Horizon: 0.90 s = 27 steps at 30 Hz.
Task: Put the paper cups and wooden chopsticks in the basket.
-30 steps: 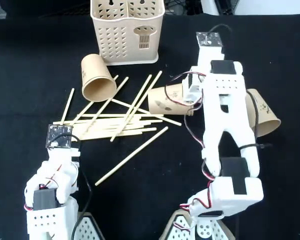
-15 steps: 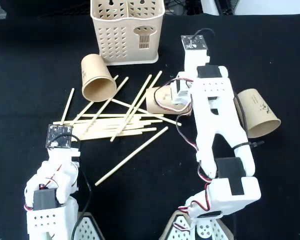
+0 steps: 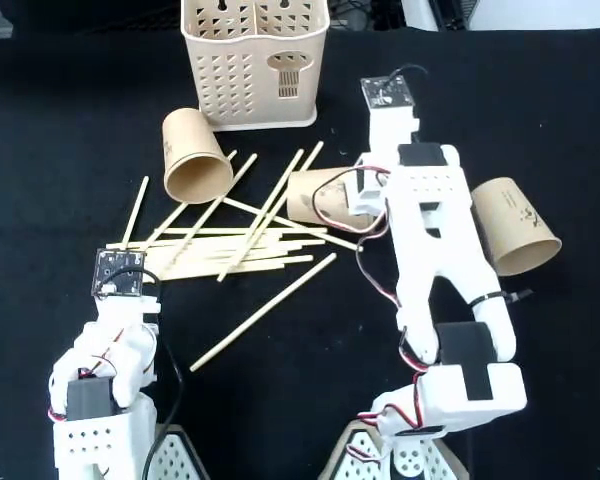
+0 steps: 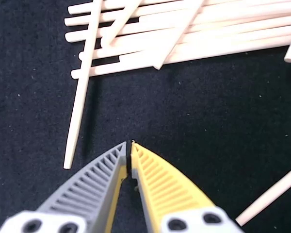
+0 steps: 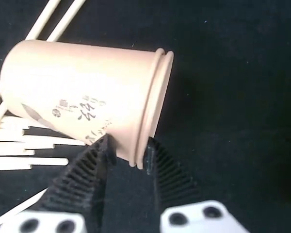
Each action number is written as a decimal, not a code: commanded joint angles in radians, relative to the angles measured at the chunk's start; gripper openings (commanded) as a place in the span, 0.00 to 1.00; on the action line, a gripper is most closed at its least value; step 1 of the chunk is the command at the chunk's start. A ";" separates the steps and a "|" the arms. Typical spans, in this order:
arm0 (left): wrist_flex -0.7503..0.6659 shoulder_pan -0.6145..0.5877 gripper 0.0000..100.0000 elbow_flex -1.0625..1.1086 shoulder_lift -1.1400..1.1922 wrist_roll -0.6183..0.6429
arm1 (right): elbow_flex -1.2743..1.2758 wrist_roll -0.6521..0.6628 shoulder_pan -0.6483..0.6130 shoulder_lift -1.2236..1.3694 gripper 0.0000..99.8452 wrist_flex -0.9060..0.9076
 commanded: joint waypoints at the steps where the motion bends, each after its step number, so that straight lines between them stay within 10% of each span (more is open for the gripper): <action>1: 0.003 0.005 0.03 0.015 -0.006 0.003 | 0.004 0.006 0.051 0.004 0.01 -0.014; 27: 0.003 0.005 0.03 0.015 -0.006 0.003 | 0.226 0.319 0.083 -0.765 0.01 0.370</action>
